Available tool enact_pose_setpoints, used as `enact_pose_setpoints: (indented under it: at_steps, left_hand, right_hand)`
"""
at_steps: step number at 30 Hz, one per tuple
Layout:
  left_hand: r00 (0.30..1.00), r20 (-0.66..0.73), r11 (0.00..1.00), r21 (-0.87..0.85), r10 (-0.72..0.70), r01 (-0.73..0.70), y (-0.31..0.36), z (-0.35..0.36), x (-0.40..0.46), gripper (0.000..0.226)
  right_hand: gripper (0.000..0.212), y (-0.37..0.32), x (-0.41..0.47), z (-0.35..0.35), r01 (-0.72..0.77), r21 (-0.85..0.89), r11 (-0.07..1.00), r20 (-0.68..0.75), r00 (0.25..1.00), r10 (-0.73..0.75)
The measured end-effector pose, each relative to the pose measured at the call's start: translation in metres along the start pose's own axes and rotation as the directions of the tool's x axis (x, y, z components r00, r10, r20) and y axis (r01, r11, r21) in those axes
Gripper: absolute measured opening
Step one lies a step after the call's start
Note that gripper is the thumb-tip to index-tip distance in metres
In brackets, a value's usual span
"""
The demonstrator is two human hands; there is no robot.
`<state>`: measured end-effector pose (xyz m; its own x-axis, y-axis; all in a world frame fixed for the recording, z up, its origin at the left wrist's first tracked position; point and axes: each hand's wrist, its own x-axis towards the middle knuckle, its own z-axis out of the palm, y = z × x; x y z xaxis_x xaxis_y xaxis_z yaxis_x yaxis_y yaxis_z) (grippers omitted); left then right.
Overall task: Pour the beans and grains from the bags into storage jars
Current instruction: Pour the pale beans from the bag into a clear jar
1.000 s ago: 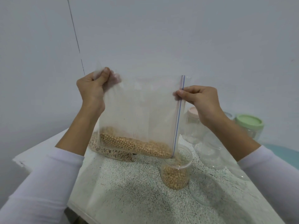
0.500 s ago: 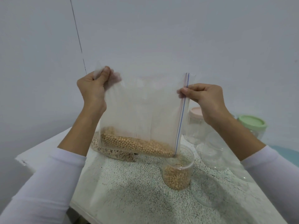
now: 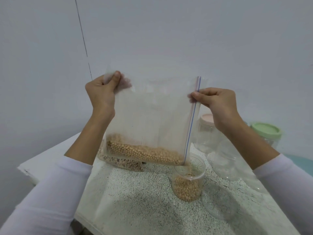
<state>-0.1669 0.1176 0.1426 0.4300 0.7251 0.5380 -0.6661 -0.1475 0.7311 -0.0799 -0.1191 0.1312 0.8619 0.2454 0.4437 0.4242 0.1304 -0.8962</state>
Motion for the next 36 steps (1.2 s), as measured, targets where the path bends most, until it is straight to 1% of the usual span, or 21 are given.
enact_pose_setpoints:
  at_steps: [2, 3, 6, 9, 13, 16, 19, 20, 23, 24, 26, 27, 29, 30, 33, 34, 36]
  left_hand:
    - [1.000, -0.007, 1.000, 0.018, 0.019, -0.019, 0.000, 0.000, 0.002, 0.012]
    - [1.000, -0.005, 0.999, 0.023, 0.022, -0.022, 0.000, 0.000, 0.002, 0.012]
    - [0.998, 0.057, 0.999, 0.032, 0.009, -0.011, 0.000, 0.003, 0.000, 0.013]
    - [1.000, 0.001, 0.999, 0.029, 0.021, -0.021, -0.001, 0.002, 0.001, 0.012]
    - [0.998, 0.055, 0.997, 0.077, 0.016, -0.020, -0.001, 0.004, -0.001, 0.012]
    - [0.998, -0.023, 0.996, 0.062, 0.062, -0.061, -0.001, 0.004, 0.001, 0.013]
    - [0.996, 0.070, 0.992, 0.112, 0.046, -0.053, -0.002, 0.005, 0.001, 0.014]
    - [0.997, 0.071, 0.992, 0.117, 0.039, -0.047, -0.004, 0.005, 0.001, 0.014]
    - [0.999, -0.024, 0.996, 0.080, 0.044, -0.042, -0.009, 0.002, 0.004, 0.012]
    - [0.999, -0.007, 0.996, 0.080, 0.042, -0.041, -0.010, 0.002, 0.005, 0.012]
    - [0.998, 0.052, 0.994, 0.099, 0.036, -0.041, -0.010, 0.004, 0.003, 0.011]
    - [0.998, 0.041, 0.994, 0.097, 0.040, -0.044, -0.011, 0.004, 0.002, 0.011]
    - [0.998, -0.030, 0.995, 0.073, 0.064, -0.061, -0.011, 0.004, 0.002, 0.010]
    - [0.997, -0.042, 0.995, 0.068, 0.071, -0.068, -0.010, 0.005, 0.003, 0.010]
    - [0.998, 0.008, 0.994, 0.086, 0.069, -0.069, -0.009, 0.008, 0.004, 0.009]
    - [0.997, 0.000, 0.994, 0.082, 0.072, -0.072, -0.008, 0.008, 0.004, 0.010]
    - [0.996, -0.033, 0.994, 0.072, 0.082, -0.079, -0.008, 0.008, 0.005, 0.012]
  right_hand:
    - [0.007, -0.001, 0.001, 0.000, 0.003, 0.012, 1.000, -0.017, 1.000, -0.002]
    - [0.009, -0.001, 0.001, 0.000, -0.004, 0.004, 1.000, -0.003, 1.000, 0.004]
    - [0.014, -0.003, 0.000, 0.001, -0.022, -0.032, 0.999, 0.035, 0.999, 0.023]
    - [0.011, -0.003, 0.001, -0.001, 0.006, -0.007, 1.000, -0.023, 1.000, -0.006]
    - [0.009, -0.003, -0.001, 0.001, -0.013, -0.023, 1.000, 0.019, 1.000, 0.014]
    - [0.008, -0.003, 0.003, -0.001, 0.011, -0.001, 1.000, -0.046, 0.999, -0.011]
    - [0.009, -0.002, 0.003, 0.001, -0.028, -0.037, 0.999, 0.036, 0.999, 0.029]
    - [0.010, -0.001, 0.002, 0.002, -0.037, -0.041, 0.998, 0.042, 0.998, 0.038]
    - [0.010, 0.001, 0.002, 0.000, -0.016, -0.015, 1.000, -0.038, 0.999, 0.015]
    - [0.010, 0.001, 0.002, -0.001, -0.016, -0.011, 1.000, -0.037, 0.999, 0.016]
    - [0.006, 0.001, 0.001, 0.001, -0.030, -0.023, 0.999, 0.010, 0.999, 0.031]
    - [0.005, 0.001, 0.000, 0.001, -0.029, -0.030, 0.999, 0.012, 1.000, 0.029]
    - [0.004, 0.001, 0.001, 0.001, -0.010, -0.015, 1.000, -0.048, 0.999, 0.009]
    - [0.004, 0.001, 0.002, 0.000, -0.005, -0.005, 1.000, -0.068, 0.998, 0.005]
    - [0.004, 0.000, 0.002, 0.000, -0.015, -0.025, 1.000, -0.012, 1.000, 0.014]
    - [0.004, 0.001, 0.001, 0.000, -0.014, -0.028, 0.999, -0.009, 1.000, 0.014]
    - [0.005, 0.001, 0.002, -0.001, -0.001, -0.013, 1.000, -0.052, 0.999, 0.000]
